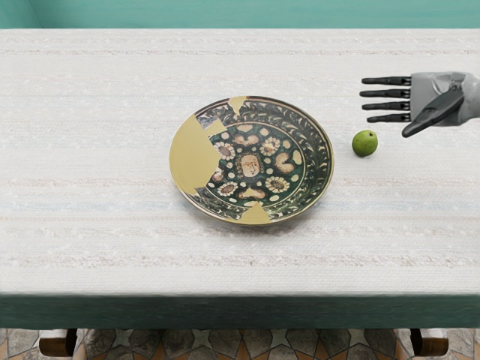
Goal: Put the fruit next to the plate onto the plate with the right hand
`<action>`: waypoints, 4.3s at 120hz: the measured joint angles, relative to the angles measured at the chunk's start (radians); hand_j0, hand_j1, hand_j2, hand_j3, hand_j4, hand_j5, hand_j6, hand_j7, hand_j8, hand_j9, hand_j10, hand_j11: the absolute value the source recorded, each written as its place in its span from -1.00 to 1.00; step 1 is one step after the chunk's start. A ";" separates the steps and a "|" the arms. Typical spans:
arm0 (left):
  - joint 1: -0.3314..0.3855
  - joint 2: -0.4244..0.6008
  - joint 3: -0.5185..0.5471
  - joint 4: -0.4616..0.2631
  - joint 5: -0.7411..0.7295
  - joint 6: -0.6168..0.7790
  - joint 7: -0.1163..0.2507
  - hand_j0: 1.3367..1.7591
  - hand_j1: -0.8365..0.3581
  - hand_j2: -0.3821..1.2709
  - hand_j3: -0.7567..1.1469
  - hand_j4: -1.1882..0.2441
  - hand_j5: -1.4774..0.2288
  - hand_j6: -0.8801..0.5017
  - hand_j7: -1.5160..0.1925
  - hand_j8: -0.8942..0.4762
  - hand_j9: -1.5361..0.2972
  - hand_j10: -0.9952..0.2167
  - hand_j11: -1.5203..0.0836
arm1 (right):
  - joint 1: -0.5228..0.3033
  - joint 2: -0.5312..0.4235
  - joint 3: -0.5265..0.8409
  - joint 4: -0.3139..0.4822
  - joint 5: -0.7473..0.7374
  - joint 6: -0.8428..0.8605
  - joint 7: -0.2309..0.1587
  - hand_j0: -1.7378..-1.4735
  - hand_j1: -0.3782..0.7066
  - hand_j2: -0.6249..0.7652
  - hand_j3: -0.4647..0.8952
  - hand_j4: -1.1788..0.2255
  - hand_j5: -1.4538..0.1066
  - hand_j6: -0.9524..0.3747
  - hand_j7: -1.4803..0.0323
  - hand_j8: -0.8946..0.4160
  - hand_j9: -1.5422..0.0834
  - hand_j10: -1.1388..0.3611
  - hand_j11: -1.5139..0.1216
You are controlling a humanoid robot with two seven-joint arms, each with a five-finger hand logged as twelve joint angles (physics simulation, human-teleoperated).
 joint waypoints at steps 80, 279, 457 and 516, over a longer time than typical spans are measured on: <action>-0.006 0.000 -0.003 0.000 0.000 0.000 0.000 0.52 0.96 -0.53 -0.21 0.64 0.71 0.25 0.75 0.28 0.66 0.62 0.87 | 0.277 0.049 -0.213 0.028 -0.301 0.000 0.000 -0.40 -0.95 -0.10 -0.32 0.68 0.86 0.44 0.96 0.37 0.90 0.52 0.85; -0.005 0.000 -0.002 0.000 0.000 0.001 0.000 0.52 0.96 -0.53 -0.21 0.64 0.71 0.25 0.75 0.28 0.66 0.62 0.87 | 0.294 0.296 -0.712 0.139 -0.907 -0.852 0.000 -0.40 -0.91 -0.10 -0.32 0.65 0.83 0.40 0.93 0.33 0.87 0.49 0.82; -0.008 0.000 0.000 0.000 0.000 0.001 0.000 0.52 0.96 -0.53 -0.21 0.64 0.71 0.25 0.75 0.28 0.66 0.62 0.87 | 0.163 0.544 -0.536 -0.208 -1.058 -0.791 0.000 -0.40 -0.47 -0.16 -0.32 0.37 0.50 0.10 0.59 0.03 0.55 0.23 0.51; -0.006 0.000 -0.002 0.000 0.000 0.001 0.000 0.52 0.96 -0.53 -0.21 0.64 0.71 0.25 0.75 0.28 0.66 0.62 0.87 | 0.152 0.567 -0.537 -0.204 -1.071 -0.794 0.000 -0.40 -0.37 -0.17 -0.32 0.30 0.42 0.03 0.50 -0.04 0.48 0.16 0.43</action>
